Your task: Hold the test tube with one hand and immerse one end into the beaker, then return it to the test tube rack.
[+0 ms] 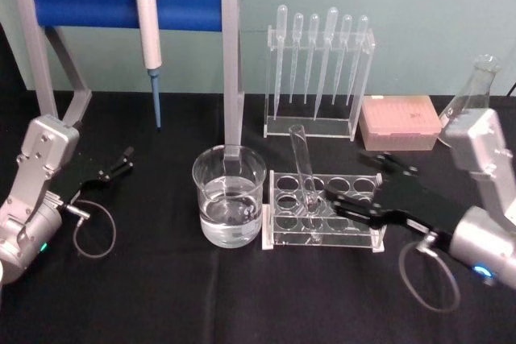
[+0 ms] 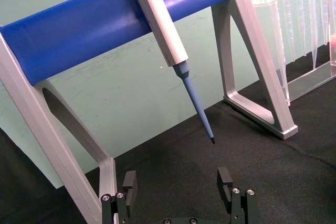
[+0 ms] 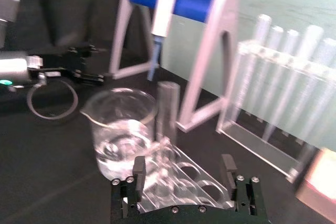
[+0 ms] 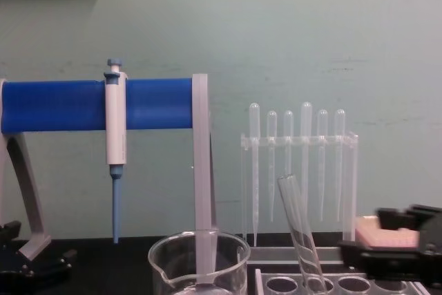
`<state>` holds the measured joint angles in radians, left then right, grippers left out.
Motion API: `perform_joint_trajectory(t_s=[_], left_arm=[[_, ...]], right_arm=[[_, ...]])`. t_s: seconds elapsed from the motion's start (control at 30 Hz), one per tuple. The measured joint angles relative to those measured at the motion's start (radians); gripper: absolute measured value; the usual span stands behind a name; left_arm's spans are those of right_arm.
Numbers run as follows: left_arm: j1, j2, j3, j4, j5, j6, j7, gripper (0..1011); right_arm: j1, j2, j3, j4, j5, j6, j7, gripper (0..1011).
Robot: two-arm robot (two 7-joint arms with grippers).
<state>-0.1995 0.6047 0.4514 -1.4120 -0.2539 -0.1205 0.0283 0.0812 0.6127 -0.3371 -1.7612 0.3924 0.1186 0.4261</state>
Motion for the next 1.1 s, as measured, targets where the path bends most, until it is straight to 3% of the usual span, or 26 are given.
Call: perform_joint_trajectory(t_s=[0.13, 0.2, 0.33, 0.47, 0.53, 0.67, 0.73, 1.1], left_arm=[[0.0, 0.0, 0.0, 0.0, 0.0, 0.0, 0.0, 1000], [0.0, 0.0, 0.0, 0.0, 0.0, 0.0, 0.0, 1000], [0.0, 0.0, 0.0, 0.0, 0.0, 0.0, 0.0, 1000], [0.0, 0.0, 0.0, 0.0, 0.0, 0.0, 0.0, 1000], [0.0, 0.0, 0.0, 0.0, 0.0, 0.0, 0.0, 1000], [0.0, 0.0, 0.0, 0.0, 0.0, 0.0, 0.0, 1000], [0.0, 0.0, 0.0, 0.0, 0.0, 0.0, 0.0, 1000], [0.0, 0.0, 0.0, 0.0, 0.0, 0.0, 0.0, 1000]], right_arm=[[-0.038, 0.009, 0.048, 0.008, 0.003, -0.004, -0.035, 966], [-0.047, -0.005, 0.071, 0.035, -0.011, -0.017, -0.074, 1002], [-0.053, -0.055, 0.104, 0.098, -0.061, -0.069, -0.172, 1000], [-0.054, -0.138, 0.14, 0.195, -0.116, -0.18, -0.292, 1002], [-0.048, -0.162, 0.142, 0.229, -0.147, -0.206, -0.325, 1002], [-0.037, -0.175, 0.136, 0.255, -0.171, -0.2, -0.335, 1002], [-0.028, -0.181, 0.132, 0.271, -0.174, -0.166, -0.331, 1002], [-0.032, -0.18, 0.134, 0.267, -0.174, -0.179, -0.331, 1002]])
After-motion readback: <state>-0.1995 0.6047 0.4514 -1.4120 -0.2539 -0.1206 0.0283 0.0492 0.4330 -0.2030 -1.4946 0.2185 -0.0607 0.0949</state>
